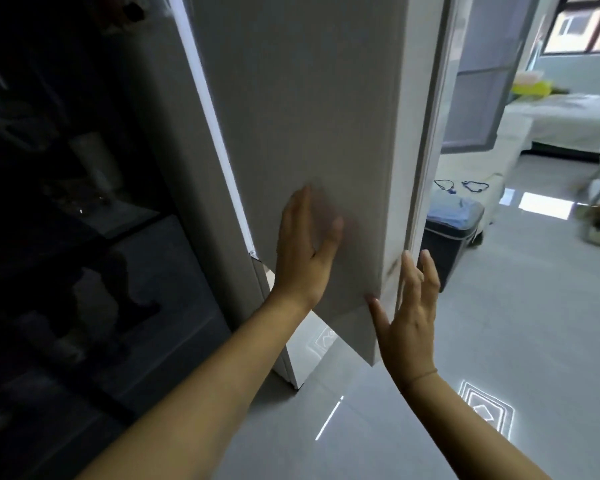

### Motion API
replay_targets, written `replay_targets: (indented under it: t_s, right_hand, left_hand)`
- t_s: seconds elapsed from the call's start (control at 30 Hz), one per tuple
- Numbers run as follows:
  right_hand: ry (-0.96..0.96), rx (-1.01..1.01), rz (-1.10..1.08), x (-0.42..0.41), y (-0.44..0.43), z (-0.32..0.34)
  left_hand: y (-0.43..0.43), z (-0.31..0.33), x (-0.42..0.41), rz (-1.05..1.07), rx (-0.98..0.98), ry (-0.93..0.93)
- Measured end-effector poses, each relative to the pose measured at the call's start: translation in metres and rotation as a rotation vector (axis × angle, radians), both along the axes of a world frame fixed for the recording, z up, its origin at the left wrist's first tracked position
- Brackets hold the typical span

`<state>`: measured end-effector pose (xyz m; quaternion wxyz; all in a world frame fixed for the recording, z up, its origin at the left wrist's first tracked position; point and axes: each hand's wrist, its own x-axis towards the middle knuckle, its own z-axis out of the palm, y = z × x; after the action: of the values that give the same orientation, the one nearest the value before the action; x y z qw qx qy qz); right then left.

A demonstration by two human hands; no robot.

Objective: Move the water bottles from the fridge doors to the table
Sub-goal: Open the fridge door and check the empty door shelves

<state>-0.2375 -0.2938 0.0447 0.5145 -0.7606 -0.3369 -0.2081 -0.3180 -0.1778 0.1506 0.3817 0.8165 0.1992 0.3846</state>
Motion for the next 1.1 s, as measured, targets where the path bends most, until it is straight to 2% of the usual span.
replay_targets:
  t_s: [0.17,0.27,0.5,0.73,0.97,1.1]
  right_hand:
    - [0.284,0.043,0.091,0.070,0.002,-0.001]
    - [0.416,0.069,0.153,0.115,0.010,0.005]
    - [0.541,-0.046,0.348,0.227,0.051,-0.001]
    - [0.523,-0.128,0.486,0.298,0.106,0.016]
    - [0.602,-0.161,0.550,0.367,0.191,0.019]
    - [0.690,-0.147,0.601,0.395,0.242,0.025]
  left_hand:
    - [0.011,0.015,0.066,0.177,0.378,0.039]
    - [0.018,0.020,0.115,0.260,0.529,0.079]
    - [0.045,0.000,0.216,0.373,0.557,0.231]
    - [0.089,-0.003,0.269,0.479,0.597,0.370]
    - [0.170,-0.027,0.311,0.638,0.891,0.490]
    - [0.213,-0.034,0.337,0.717,0.935,0.503]
